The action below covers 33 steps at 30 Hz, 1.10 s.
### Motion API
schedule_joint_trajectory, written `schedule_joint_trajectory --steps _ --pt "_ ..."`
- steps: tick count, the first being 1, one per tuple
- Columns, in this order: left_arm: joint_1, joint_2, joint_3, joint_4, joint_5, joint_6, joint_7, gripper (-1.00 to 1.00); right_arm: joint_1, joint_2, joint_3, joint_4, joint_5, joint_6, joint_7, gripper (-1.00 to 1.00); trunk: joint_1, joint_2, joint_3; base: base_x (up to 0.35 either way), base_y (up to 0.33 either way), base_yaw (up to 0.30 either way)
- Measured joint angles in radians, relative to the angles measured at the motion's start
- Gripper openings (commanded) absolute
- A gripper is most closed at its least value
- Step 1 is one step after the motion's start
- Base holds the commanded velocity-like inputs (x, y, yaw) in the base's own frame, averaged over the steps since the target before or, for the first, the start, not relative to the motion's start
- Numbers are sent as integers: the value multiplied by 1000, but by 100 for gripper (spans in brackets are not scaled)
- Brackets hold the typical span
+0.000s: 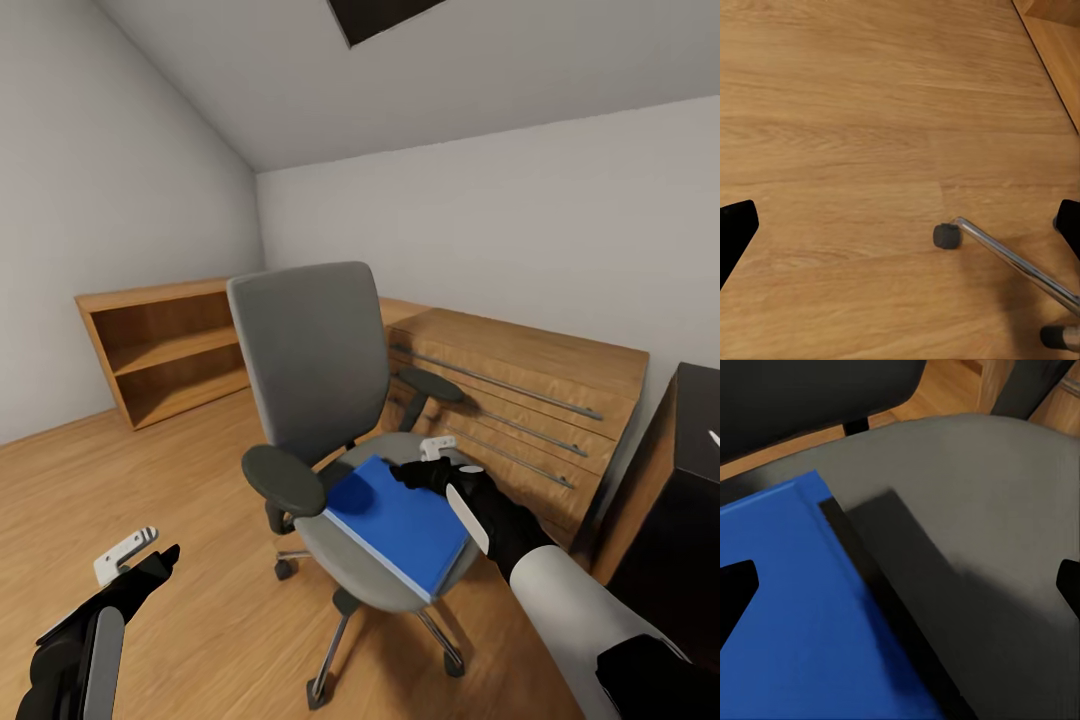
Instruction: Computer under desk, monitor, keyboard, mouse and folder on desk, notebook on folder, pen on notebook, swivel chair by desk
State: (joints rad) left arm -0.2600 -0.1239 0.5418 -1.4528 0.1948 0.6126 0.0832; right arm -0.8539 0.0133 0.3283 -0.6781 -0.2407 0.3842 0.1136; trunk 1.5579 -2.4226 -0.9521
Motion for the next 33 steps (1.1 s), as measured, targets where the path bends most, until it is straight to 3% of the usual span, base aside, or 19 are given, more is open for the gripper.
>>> schedule_joint_trajectory --steps 29,33 --pt "0 0 2 -6 0 1 4 100 0 3 -2 0 -6 1 1 100 0 0 -6 6 0 41" --pt "0 0 3 -10 1 0 5 100 0 2 -2 1 -5 1 2 100 15 -28 -18 0 0 3"
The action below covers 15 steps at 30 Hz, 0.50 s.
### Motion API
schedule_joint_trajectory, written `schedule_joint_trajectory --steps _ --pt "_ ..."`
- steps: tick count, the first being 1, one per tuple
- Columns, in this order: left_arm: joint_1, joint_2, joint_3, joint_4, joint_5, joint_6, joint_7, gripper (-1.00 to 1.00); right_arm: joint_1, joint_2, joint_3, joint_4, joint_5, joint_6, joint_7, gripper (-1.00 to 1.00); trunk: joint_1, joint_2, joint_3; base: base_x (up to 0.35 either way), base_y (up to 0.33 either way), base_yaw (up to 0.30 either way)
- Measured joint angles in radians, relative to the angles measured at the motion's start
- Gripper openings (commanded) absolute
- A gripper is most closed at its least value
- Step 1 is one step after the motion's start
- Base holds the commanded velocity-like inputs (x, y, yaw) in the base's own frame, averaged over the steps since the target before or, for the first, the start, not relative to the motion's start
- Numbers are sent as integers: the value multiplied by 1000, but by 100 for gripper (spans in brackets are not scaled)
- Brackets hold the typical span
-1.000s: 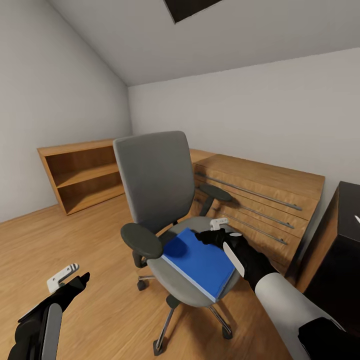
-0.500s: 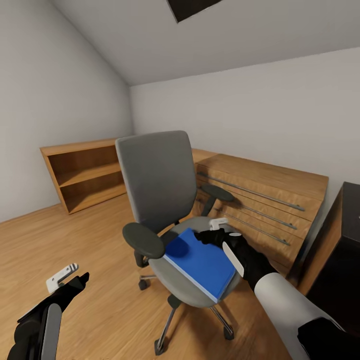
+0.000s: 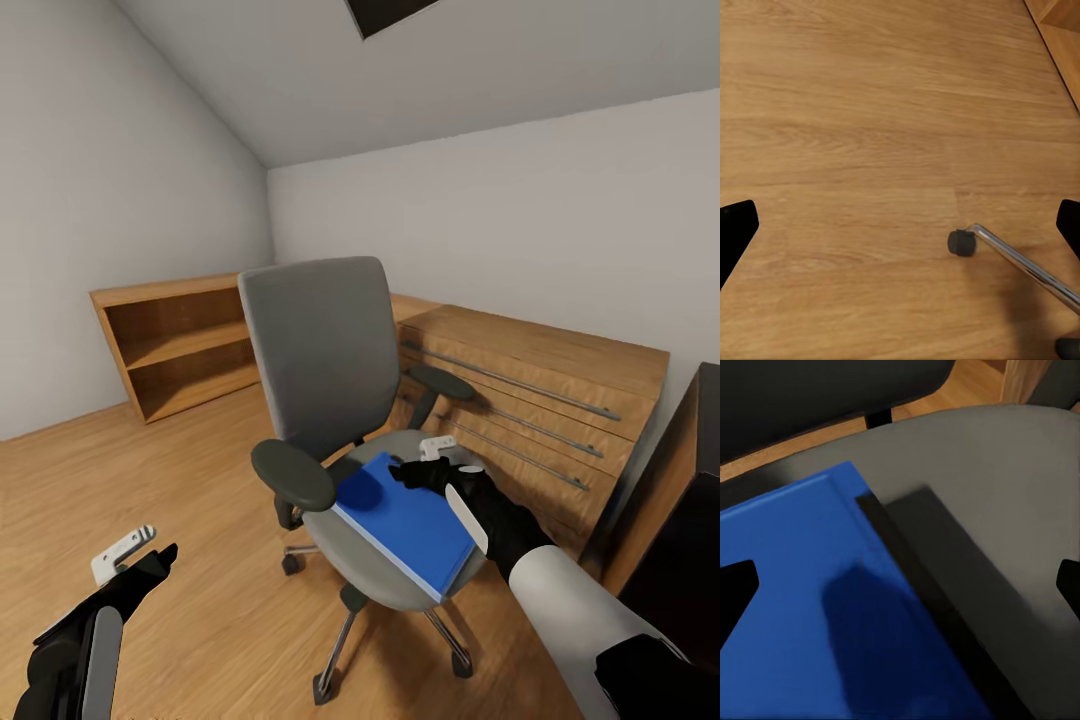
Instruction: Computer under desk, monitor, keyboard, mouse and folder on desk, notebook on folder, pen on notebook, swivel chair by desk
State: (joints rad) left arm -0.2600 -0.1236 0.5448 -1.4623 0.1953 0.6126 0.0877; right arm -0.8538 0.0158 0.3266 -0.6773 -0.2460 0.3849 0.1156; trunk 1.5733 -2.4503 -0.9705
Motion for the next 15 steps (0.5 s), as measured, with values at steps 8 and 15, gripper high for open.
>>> schedule_joint_trajectory --steps 8,15 --pt "0 0 0 -3 0 0 0 100 -1 1 -1 -24 2 49 -1 100 27 -50 -26 0 0 0" --pt "0 0 0 -3 0 0 0 100 -1 1 0 -25 1 54 -1 100 27 -50 -26 0 0 0"
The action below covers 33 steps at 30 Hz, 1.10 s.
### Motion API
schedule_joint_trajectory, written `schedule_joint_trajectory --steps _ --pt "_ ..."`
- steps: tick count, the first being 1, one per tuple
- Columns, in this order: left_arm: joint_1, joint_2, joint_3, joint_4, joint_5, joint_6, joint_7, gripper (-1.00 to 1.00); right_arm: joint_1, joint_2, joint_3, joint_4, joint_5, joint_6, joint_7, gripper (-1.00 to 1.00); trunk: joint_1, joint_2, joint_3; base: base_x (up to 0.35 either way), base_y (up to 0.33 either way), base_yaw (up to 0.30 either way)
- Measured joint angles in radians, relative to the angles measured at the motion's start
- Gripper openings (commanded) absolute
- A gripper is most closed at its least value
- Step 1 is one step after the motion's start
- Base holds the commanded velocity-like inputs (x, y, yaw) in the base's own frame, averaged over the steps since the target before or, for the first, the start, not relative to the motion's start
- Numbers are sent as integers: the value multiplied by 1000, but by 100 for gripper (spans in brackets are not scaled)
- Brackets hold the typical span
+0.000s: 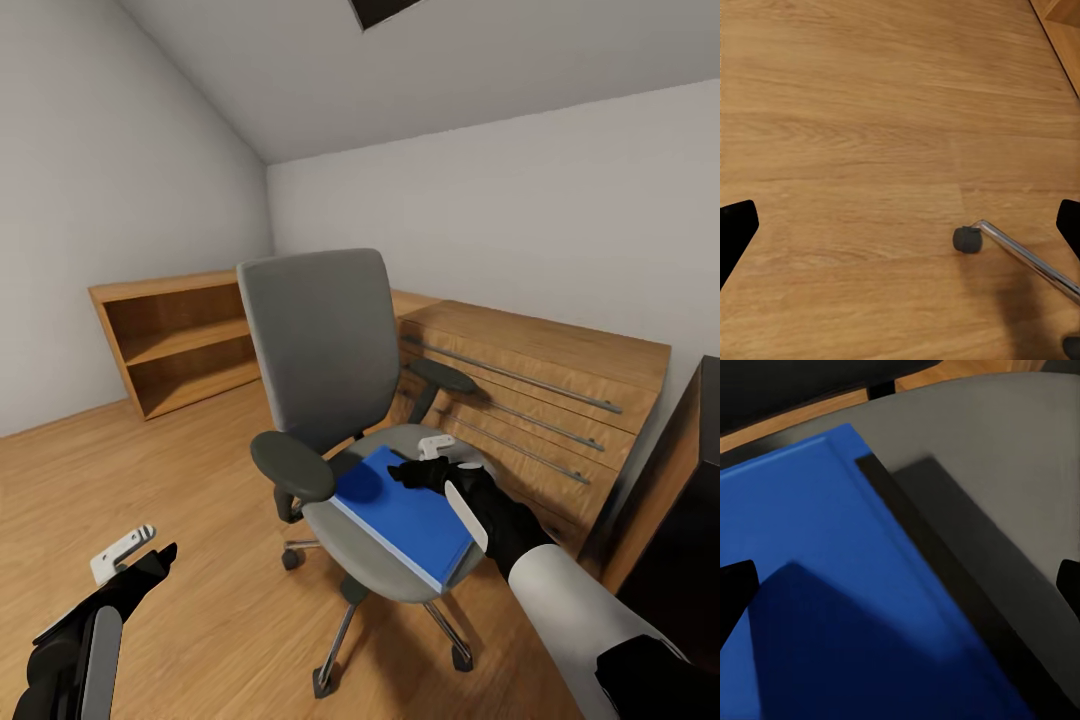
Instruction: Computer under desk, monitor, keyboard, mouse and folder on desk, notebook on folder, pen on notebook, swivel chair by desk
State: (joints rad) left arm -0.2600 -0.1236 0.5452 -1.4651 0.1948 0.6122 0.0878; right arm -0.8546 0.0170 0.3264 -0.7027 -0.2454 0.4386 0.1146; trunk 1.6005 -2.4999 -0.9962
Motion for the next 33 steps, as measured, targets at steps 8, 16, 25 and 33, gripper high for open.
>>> schedule_joint_trajectory --steps 8,16,25,33 --pt "0 0 0 0 0 0 0 100 0 0 0 0 -1 0 1 100 0 0 0 0 0 0" --pt "0 0 0 0 0 1 -1 100 0 0 0 0 0 0 2 100 0 0 0 0 0 0" --pt "0 1 0 1 0 0 -2 100 0 0 1 0 -4 0 3 100 0 0 0 -101 0 0" --pt "0 1 0 2 0 1 -2 100 0 -1 0 -1 -1 0 3 100 0 0 0 -29 0 0"
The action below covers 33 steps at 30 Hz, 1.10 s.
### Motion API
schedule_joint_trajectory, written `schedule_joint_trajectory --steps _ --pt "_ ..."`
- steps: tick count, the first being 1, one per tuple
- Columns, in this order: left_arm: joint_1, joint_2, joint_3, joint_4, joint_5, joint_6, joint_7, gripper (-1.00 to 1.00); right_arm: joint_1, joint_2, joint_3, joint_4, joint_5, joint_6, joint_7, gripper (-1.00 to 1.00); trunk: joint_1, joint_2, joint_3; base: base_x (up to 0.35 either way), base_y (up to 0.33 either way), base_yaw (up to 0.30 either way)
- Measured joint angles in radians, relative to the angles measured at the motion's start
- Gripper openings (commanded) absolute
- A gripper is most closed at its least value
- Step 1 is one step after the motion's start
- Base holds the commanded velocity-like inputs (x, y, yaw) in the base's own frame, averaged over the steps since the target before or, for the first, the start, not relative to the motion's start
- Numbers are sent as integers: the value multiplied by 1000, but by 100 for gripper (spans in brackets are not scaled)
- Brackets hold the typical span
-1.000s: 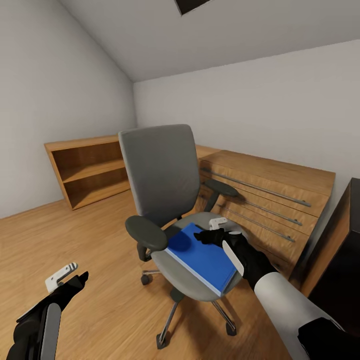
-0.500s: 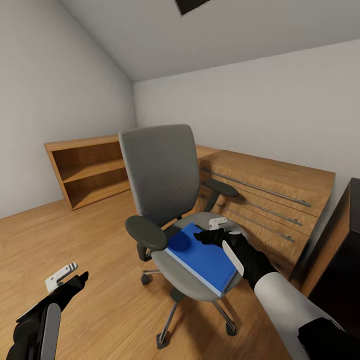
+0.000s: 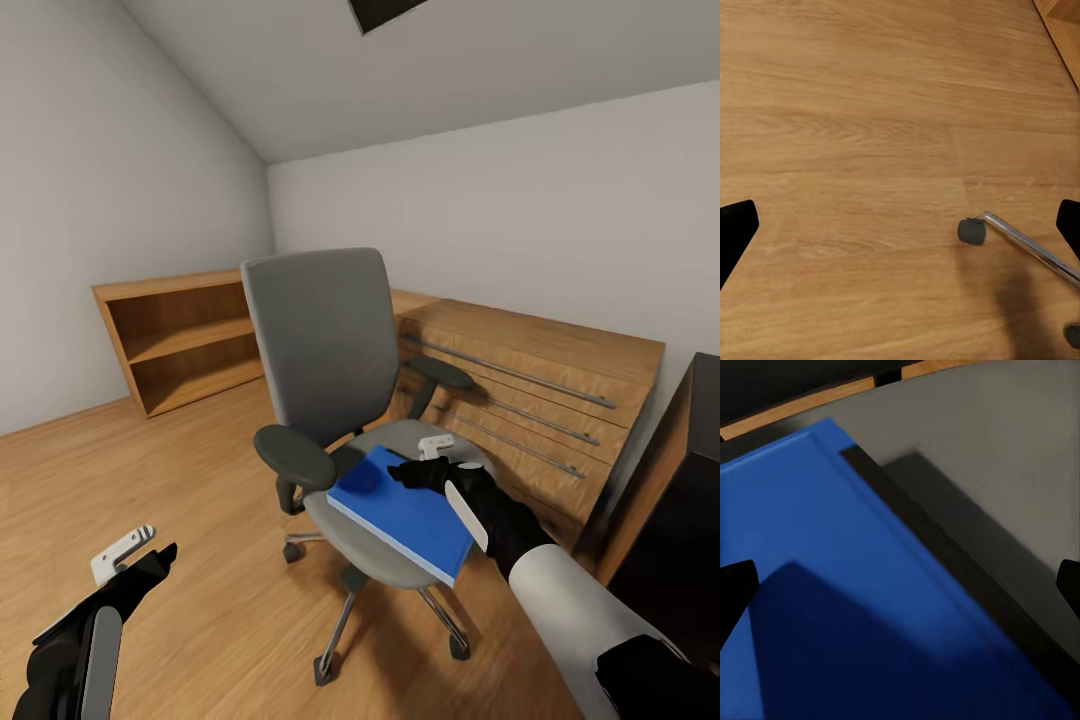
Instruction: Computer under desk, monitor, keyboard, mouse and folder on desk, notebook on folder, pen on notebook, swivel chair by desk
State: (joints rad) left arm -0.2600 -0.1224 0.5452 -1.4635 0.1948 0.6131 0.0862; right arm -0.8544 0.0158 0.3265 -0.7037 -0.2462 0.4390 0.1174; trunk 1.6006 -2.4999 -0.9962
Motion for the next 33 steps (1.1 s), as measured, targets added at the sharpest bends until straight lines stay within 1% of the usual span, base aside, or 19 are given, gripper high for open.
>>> schedule_joint_trajectory --steps 5,14,20,33 --pt "0 0 0 1 0 0 0 100 0 0 -1 -1 5 0 -1 100 0 0 0 -171 0 0" --pt "0 0 0 1 0 0 0 100 0 0 0 -2 2 0 -1 100 0 0 0 -28 0 0" --pt "0 0 0 1 0 1 0 100 0 0 0 -5 2 0 -1 100 0 0 0 -171 -41 0" --pt "0 0 2 1 0 2 0 100 0 0 -2 -6 2 0 -1 100 0 0 0 -11 -4 0"
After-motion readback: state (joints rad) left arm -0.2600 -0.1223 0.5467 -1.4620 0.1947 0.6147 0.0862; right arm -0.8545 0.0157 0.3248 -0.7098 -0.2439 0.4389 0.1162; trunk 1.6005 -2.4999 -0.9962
